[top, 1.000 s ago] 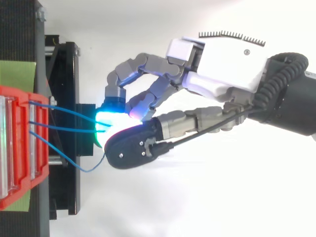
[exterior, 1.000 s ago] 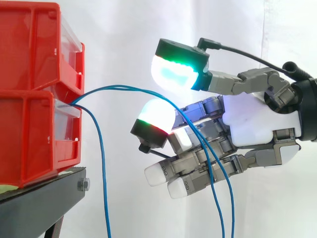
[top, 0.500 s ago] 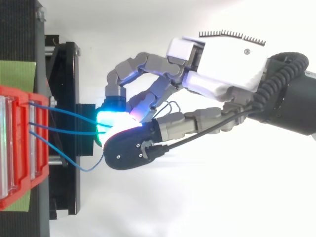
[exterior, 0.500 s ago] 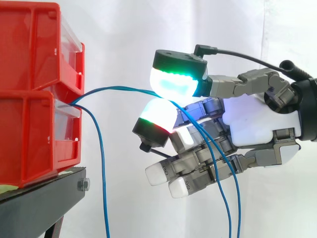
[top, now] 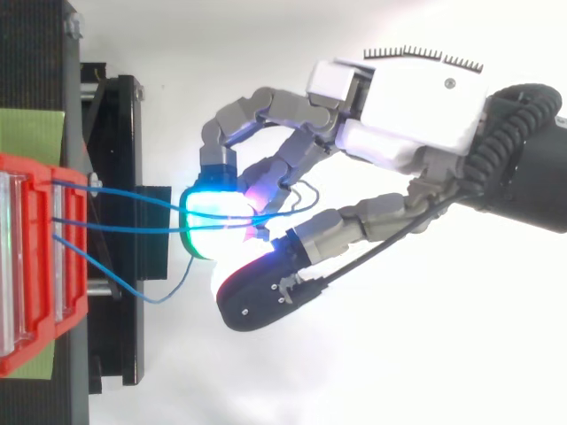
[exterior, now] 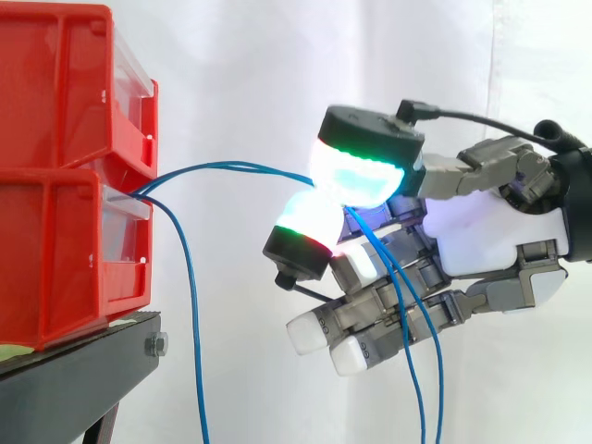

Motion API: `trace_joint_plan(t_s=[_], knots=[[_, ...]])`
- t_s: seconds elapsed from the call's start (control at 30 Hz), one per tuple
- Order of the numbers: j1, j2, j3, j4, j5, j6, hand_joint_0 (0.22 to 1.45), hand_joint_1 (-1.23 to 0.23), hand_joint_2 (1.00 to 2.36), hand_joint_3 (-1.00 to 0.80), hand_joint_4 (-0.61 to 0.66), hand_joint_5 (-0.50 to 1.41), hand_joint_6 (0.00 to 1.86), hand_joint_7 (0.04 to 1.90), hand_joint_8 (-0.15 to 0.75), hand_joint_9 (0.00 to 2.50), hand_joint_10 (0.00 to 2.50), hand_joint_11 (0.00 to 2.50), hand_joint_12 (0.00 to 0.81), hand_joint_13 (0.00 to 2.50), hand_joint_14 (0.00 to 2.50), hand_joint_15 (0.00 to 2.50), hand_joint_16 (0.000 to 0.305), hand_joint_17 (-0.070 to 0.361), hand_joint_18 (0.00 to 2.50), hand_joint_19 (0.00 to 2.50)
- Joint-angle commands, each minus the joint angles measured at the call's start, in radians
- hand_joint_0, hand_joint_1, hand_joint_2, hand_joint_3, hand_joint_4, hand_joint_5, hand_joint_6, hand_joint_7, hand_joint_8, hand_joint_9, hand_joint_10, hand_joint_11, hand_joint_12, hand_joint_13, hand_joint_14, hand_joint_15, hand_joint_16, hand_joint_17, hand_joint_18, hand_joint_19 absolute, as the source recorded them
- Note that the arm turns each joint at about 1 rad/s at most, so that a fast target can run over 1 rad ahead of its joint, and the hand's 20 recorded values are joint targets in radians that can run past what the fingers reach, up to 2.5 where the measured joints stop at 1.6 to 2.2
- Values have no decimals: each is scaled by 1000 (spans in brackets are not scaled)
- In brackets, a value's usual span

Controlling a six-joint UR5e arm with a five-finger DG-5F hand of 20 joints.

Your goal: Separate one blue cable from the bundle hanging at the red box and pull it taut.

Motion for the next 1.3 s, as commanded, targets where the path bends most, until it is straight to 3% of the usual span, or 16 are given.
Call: trace_joint_plan(t_s=[0.0,0.13,0.23,0.4,0.63,0.77,0.9,1.07,1.27], knots=[[-3,8,0,-8,-2,-3,445,-868,1000,-500,164,-122,941,1124,388,1148,14,709,357,800,10,314,45,100,782,371],[-6,17,0,-10,-2,-21,426,-683,1000,-500,163,-125,937,1082,401,1162,13,695,374,808,9,307,48,108,793,386],[-8,22,0,-10,-2,-29,559,-510,1000,-500,142,-125,925,1160,376,1177,15,713,331,795,11,337,39,88,733,437],[-11,22,0,-10,-2,-31,598,-593,1010,-393,123,-116,924,1206,376,1200,18,718,329,802,13,342,38,86,737,450],[-12,22,0,-5,2,-34,621,-819,1019,-193,163,-119,934,1226,380,1188,18,743,333,812,12,354,39,88,757,453],[-12,22,0,-7,-2,-37,658,-855,1022,-157,133,-123,934,1289,376,1170,17,750,333,811,11,348,39,87,761,449],[-12,22,0,-10,-2,-37,726,-877,1015,-287,66,-142,948,1238,353,1095,17,736,327,766,12,345,39,88,735,420],[-14,22,0,-7,-2,-37,779,-888,1001,-482,89,-148,948,1323,342,1060,15,721,321,749,11,327,39,88,720,394],[-14,22,0,-10,-2,-37,724,-914,1000,-500,125,-150,951,1268,331,1043,18,717,321,737,11,320,39,87,714,376]])
